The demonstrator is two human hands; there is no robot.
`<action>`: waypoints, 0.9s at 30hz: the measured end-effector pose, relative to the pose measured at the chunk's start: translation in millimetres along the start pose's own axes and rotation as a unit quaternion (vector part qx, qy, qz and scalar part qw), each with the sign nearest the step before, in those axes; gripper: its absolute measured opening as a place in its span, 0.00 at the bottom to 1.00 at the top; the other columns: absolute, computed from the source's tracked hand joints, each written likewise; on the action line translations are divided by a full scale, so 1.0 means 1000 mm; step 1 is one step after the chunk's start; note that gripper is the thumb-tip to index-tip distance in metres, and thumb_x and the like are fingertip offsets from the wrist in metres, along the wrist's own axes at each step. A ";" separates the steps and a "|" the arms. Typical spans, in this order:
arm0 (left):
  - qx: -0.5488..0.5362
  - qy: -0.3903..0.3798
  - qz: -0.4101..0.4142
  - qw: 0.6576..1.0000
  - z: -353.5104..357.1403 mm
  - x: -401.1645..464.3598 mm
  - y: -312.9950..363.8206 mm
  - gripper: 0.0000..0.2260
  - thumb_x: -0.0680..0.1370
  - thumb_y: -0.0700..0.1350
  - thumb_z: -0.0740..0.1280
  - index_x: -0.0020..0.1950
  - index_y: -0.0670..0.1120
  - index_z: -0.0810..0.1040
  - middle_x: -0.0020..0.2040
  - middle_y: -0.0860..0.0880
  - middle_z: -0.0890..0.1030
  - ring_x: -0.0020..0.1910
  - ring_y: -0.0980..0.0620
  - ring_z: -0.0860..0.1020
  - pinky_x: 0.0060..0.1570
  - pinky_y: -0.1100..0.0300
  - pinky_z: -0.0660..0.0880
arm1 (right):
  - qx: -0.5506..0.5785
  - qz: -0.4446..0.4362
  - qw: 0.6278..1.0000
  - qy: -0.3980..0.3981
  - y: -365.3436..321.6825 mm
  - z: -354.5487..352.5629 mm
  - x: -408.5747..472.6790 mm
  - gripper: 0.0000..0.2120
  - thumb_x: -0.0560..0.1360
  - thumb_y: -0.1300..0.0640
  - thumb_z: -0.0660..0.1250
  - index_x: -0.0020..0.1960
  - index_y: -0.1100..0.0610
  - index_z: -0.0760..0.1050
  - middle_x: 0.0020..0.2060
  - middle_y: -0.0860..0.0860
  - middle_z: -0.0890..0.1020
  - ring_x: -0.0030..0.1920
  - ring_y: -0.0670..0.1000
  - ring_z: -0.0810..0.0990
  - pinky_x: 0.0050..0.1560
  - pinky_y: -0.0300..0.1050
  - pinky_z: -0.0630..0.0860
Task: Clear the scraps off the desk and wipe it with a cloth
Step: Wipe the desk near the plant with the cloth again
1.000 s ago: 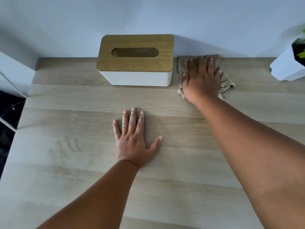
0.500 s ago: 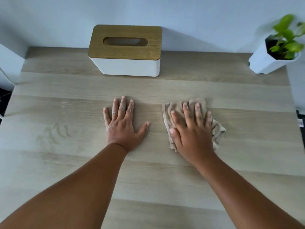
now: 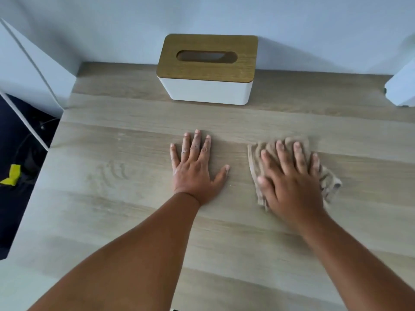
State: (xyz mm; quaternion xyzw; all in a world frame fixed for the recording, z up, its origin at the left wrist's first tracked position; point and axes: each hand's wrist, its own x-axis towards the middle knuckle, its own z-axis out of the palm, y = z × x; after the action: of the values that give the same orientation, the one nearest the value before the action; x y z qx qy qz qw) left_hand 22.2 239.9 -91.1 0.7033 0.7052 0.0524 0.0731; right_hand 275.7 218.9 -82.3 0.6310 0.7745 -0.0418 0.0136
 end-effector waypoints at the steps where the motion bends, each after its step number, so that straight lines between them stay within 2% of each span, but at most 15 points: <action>1: -0.002 0.001 0.000 1.000 0.000 0.000 0.000 0.40 0.77 0.73 0.53 0.84 0.52 0.54 0.85 0.50 0.50 0.84 0.48 0.42 0.79 0.36 0.44 | 0.005 0.020 1.000 -0.001 0.001 -0.002 0.021 0.29 0.80 0.38 0.53 0.79 0.47 0.65 0.82 0.55 0.60 0.81 0.65 0.54 0.76 0.73 0.51; 6: -0.006 -0.002 0.003 1.000 0.000 0.001 -0.001 0.39 0.78 0.71 0.53 0.84 0.52 0.54 0.85 0.50 0.49 0.84 0.48 0.41 0.79 0.36 0.42 | 0.041 0.088 0.995 -0.012 0.002 -0.007 0.095 0.30 0.80 0.37 0.48 0.81 0.43 0.57 0.83 0.54 0.53 0.82 0.66 0.47 0.76 0.76 0.46; 12: -0.011 -0.010 0.001 1.000 -0.001 0.001 -0.001 0.39 0.77 0.71 0.52 0.84 0.52 0.54 0.85 0.50 0.49 0.84 0.47 0.42 0.79 0.36 0.41 | 0.052 0.095 0.994 -0.005 -0.004 -0.006 0.089 0.31 0.80 0.37 0.49 0.81 0.44 0.58 0.83 0.54 0.54 0.82 0.65 0.47 0.77 0.75 0.45; 22: -0.038 -0.039 0.015 0.998 -0.008 -0.001 0.000 0.39 0.77 0.68 0.52 0.84 0.50 0.54 0.85 0.48 0.48 0.84 0.45 0.39 0.78 0.35 0.36 | 0.013 0.130 0.991 0.017 -0.068 0.000 -0.003 0.32 0.79 0.38 0.53 0.80 0.48 0.63 0.82 0.55 0.61 0.81 0.65 0.55 0.76 0.72 0.55; 25: -0.069 -0.052 0.051 0.995 -0.012 -0.007 -0.009 0.37 0.77 0.65 0.55 0.83 0.50 0.58 0.85 0.49 0.51 0.84 0.47 0.41 0.79 0.38 0.35 | 0.005 0.150 0.989 0.019 -0.084 0.001 -0.019 0.33 0.78 0.34 0.53 0.79 0.47 0.65 0.81 0.56 0.62 0.80 0.65 0.58 0.75 0.68 0.60; 27: -0.075 -0.045 0.102 0.991 -0.014 -0.019 -0.029 0.36 0.77 0.64 0.57 0.82 0.49 0.61 0.85 0.48 0.54 0.84 0.48 0.44 0.80 0.41 0.39 | 0.007 0.165 0.986 0.017 -0.089 -0.002 -0.019 0.34 0.77 0.32 0.54 0.78 0.46 0.66 0.80 0.56 0.63 0.79 0.65 0.60 0.72 0.66 0.64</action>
State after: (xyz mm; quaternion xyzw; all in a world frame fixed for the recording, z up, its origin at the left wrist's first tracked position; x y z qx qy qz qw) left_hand -8.8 220.7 -81.9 0.7654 0.6201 0.0805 0.1521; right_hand 192.0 182.9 -74.6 0.7510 0.6595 -0.0334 0.0024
